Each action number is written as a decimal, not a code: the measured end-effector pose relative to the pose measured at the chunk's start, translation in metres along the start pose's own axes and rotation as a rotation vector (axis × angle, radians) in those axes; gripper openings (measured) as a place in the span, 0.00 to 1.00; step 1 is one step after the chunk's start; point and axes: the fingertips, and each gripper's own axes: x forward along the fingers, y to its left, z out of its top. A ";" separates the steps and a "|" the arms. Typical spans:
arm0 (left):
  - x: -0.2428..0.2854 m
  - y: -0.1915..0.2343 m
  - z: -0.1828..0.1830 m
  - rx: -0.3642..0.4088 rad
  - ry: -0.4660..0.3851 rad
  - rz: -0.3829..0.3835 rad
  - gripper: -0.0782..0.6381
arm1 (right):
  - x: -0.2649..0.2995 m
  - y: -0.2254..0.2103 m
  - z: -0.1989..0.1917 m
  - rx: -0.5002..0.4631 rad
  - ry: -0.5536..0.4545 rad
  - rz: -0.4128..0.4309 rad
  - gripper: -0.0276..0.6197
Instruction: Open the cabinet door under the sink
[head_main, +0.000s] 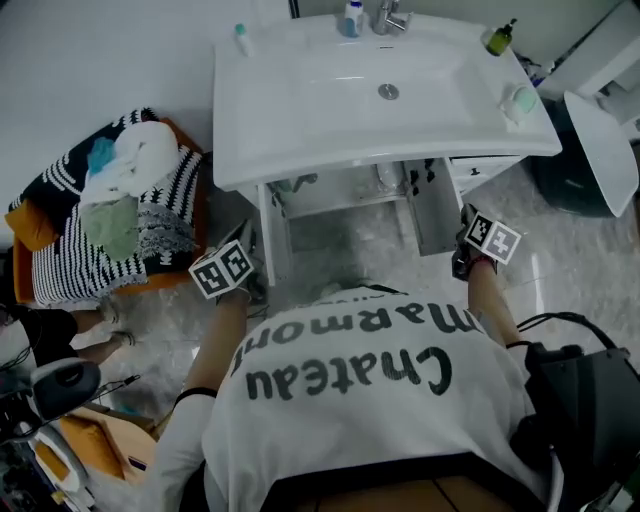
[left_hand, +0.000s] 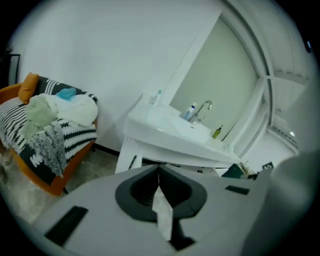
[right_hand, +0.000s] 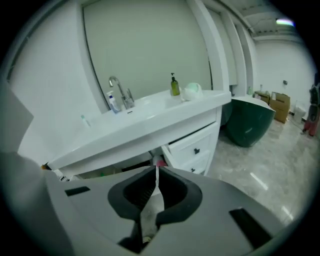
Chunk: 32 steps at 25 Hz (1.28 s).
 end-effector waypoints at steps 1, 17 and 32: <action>0.004 -0.012 0.008 0.022 -0.002 -0.022 0.12 | 0.001 0.014 0.009 -0.019 -0.025 0.031 0.08; -0.024 -0.194 0.045 0.210 -0.105 -0.274 0.12 | -0.075 0.211 0.044 -0.253 -0.077 0.602 0.08; -0.032 -0.255 0.031 0.270 -0.113 -0.309 0.12 | -0.106 0.220 0.026 -0.354 -0.027 0.732 0.06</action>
